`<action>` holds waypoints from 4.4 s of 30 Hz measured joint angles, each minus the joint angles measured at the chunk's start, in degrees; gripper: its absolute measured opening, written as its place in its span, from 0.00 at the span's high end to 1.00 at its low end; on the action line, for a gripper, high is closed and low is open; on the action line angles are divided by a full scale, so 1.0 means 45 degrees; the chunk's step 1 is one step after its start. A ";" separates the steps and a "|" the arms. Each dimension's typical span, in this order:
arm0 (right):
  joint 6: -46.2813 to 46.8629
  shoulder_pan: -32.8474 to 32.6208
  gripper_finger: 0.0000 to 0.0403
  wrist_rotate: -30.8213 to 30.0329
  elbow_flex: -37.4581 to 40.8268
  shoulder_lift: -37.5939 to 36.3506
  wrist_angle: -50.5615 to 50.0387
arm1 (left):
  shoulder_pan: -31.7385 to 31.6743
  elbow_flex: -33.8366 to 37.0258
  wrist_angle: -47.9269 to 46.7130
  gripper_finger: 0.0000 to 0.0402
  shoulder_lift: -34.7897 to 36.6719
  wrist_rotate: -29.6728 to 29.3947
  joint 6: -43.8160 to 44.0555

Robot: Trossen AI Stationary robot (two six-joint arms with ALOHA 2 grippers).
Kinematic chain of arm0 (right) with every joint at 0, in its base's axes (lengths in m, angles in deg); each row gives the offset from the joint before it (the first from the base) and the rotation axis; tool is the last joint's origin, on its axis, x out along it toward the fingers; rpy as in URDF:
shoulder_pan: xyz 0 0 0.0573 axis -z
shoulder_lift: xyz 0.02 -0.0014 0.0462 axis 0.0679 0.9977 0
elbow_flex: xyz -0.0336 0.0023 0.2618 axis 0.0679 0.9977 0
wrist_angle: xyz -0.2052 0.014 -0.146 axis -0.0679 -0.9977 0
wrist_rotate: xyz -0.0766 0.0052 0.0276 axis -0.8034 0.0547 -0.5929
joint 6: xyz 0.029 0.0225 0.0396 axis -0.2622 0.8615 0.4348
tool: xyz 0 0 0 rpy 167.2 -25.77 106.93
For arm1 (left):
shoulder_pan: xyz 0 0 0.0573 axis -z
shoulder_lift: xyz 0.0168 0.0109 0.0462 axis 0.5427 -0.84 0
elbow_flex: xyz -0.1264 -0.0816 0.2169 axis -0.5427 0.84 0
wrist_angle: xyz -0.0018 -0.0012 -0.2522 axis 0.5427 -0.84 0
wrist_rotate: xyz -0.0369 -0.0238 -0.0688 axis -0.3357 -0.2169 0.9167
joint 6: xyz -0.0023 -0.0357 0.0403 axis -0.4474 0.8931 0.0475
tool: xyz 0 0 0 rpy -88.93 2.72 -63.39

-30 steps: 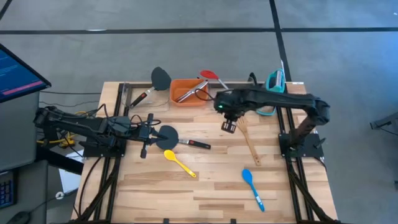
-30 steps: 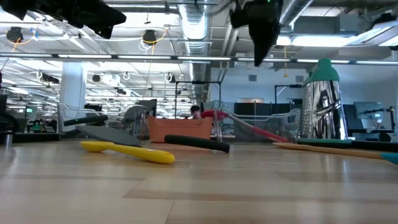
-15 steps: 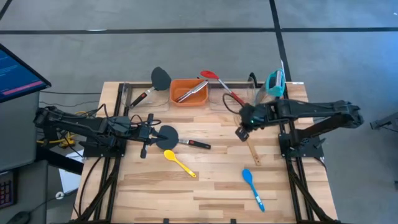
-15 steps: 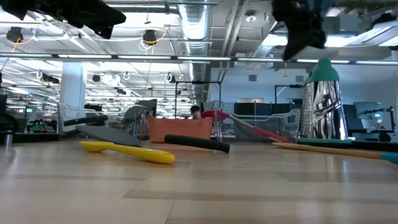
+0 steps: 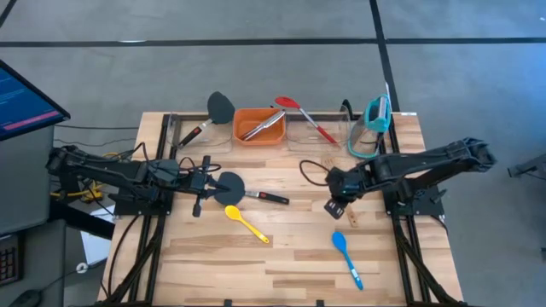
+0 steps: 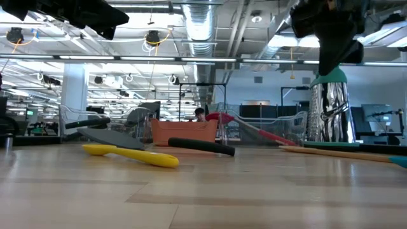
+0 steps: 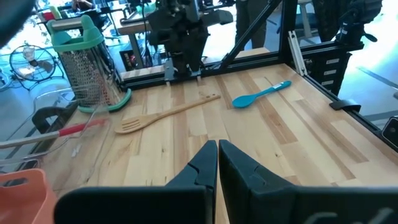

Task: Pick & Place Kitchen Items
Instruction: Put the blue serving spoon into the right transparent bin

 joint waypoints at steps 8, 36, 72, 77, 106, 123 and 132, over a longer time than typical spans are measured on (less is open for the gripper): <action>0.3117 -0.0200 1.00 0.0958 0.0005 0.0827 0.0567 | 0.0000 0.0000 0.0024 0.99 0.0000 -0.0005 0.0000; 1.2439 -0.6354 1.00 0.2087 -0.0005 0.2126 0.1460 | 0.0000 0.0000 0.1267 0.99 0.0005 0.0063 -0.0729; 1.4251 -0.8057 0.57 0.2414 -0.0005 0.6291 0.2717 | 0.0000 0.0000 0.2828 0.99 0.0000 0.0011 -0.1967; 1.4250 -0.8057 0.66 0.2298 -0.0005 0.6300 0.3089 | 0.0000 0.0000 0.2865 0.99 0.0000 0.0015 -0.1972; 1.3105 -0.7965 0.92 0.1992 0.0024 0.5334 0.3106 | 0.0000 0.0000 0.2940 0.99 0.0000 0.0042 -0.1972; 0.6746 -0.4426 0.92 -0.2929 -0.3177 0.4608 -0.3782 | -0.0003 0.0000 0.3089 0.99 0.0000 0.0005 -0.2288; 0.0419 -0.0856 0.92 -0.6325 -0.4834 0.4599 -0.4726 | 0.0000 0.0000 0.3099 0.99 0.0000 0.0015 -0.2288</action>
